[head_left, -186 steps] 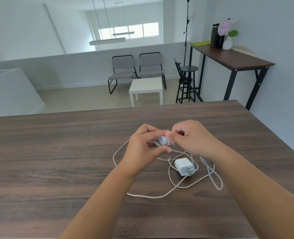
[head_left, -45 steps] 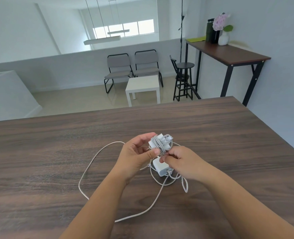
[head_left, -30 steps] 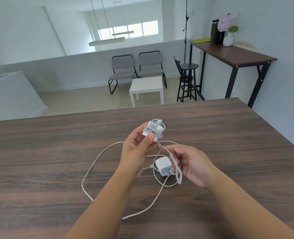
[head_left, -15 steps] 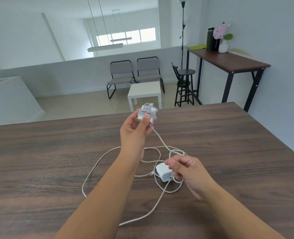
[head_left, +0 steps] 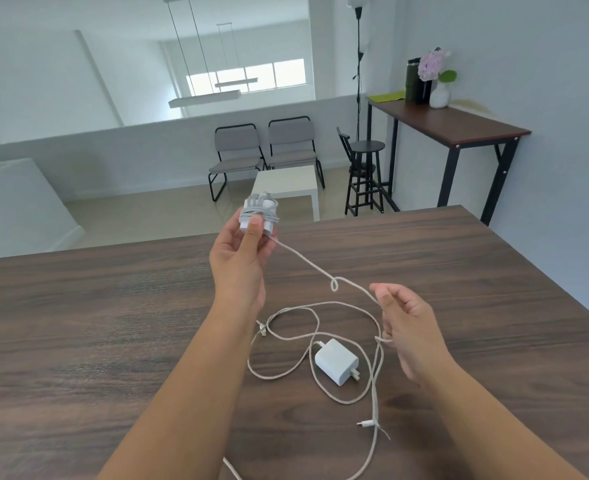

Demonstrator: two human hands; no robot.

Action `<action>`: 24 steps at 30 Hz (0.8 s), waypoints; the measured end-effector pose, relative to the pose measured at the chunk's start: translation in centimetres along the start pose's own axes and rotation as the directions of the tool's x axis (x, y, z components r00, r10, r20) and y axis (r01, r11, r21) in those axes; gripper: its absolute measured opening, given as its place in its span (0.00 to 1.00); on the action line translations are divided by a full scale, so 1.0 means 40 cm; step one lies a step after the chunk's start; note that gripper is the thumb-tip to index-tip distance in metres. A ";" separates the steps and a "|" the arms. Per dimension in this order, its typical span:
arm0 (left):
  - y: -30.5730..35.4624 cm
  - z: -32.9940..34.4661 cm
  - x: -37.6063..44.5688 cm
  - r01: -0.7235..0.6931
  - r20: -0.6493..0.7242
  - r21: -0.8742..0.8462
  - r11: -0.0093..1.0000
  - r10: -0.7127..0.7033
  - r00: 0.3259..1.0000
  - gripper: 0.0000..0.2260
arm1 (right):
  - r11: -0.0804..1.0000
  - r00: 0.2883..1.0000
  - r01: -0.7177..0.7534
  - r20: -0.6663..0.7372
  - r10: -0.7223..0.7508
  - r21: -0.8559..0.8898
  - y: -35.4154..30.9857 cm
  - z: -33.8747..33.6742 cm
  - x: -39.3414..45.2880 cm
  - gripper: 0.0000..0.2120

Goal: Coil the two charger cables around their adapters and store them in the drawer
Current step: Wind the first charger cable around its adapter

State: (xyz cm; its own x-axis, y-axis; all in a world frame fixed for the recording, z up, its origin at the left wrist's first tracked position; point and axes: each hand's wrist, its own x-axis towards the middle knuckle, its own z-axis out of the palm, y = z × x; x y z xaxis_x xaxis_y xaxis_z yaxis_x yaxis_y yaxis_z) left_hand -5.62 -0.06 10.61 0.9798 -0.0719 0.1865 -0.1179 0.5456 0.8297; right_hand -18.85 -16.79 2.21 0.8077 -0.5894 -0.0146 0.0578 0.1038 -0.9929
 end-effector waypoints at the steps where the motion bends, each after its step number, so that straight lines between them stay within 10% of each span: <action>1: 0.007 0.000 0.007 -0.012 -0.005 -0.005 1.000 0.012 1.000 0.18 | 1.000 0.999 0.021 0.043 -0.021 -0.011 -0.008 0.002 -0.007 0.06; 12: 0.094 -0.020 0.073 -0.097 -0.091 -0.149 0.984 0.084 0.992 0.06 | 0.901 0.961 0.265 0.168 -0.219 -0.342 -0.106 -0.036 0.058 0.15; 19: 0.098 -0.012 0.081 -0.070 -0.081 -0.163 0.984 0.057 0.995 0.07 | 0.982 0.808 -0.151 0.587 0.057 0.113 -0.155 -0.064 0.089 0.19; 21: 0.083 -0.013 0.070 -0.055 -0.063 -0.123 0.991 0.047 0.997 0.11 | 0.977 0.826 -0.059 0.540 0.163 -0.205 -0.144 -0.076 0.106 0.14; 24: 0.050 -0.005 0.049 -0.034 -0.024 -0.028 0.999 0.034 0.999 0.18 | 0.672 0.911 0.193 0.385 0.148 -0.715 -0.132 -0.058 0.126 0.12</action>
State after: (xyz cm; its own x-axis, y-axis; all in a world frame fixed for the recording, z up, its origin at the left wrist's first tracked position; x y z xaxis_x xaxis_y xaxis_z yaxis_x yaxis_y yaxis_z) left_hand -3.90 1.07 12.55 0.9789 -0.0336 0.2017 -0.1469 0.5706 0.8080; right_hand -16.44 -22.17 7.10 0.9702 -0.2133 -0.1149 -0.2249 -0.6170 -0.7541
